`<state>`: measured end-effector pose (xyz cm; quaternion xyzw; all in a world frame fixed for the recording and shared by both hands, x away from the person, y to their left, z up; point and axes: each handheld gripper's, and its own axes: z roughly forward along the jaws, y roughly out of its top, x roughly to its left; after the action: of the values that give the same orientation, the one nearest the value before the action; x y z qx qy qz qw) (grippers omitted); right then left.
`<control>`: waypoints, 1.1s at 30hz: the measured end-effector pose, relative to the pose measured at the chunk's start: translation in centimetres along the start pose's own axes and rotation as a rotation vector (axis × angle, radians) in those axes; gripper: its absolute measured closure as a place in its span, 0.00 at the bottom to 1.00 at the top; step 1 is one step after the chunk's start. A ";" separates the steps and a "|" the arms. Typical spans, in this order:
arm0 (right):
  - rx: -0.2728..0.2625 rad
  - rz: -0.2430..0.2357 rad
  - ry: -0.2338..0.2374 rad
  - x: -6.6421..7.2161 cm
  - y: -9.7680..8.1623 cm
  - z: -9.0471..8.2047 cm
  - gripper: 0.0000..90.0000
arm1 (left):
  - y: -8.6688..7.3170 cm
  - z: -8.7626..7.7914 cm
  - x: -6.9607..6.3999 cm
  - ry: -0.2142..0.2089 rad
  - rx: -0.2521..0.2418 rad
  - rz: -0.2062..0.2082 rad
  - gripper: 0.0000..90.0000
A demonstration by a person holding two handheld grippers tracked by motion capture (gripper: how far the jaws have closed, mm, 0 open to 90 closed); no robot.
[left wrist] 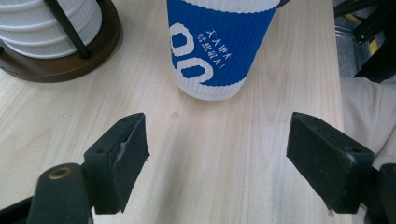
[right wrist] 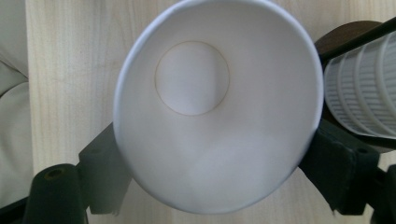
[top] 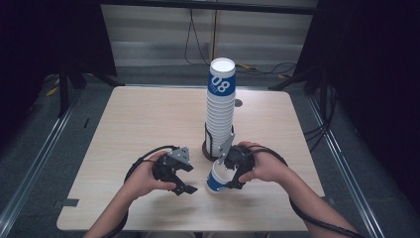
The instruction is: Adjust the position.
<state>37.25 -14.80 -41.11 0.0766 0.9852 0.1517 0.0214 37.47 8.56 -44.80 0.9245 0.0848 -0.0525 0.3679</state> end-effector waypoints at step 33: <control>-0.067 0.053 0.037 0.6 -0.7 0.9 0.15 | -1.1 -1.0 -0.2 0.019 -0.017 -0.016 0.22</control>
<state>36.58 -15.12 -42.20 0.0989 0.9775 0.1863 0.0017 37.12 10.01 -44.76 0.9211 0.0960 -0.0459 0.3746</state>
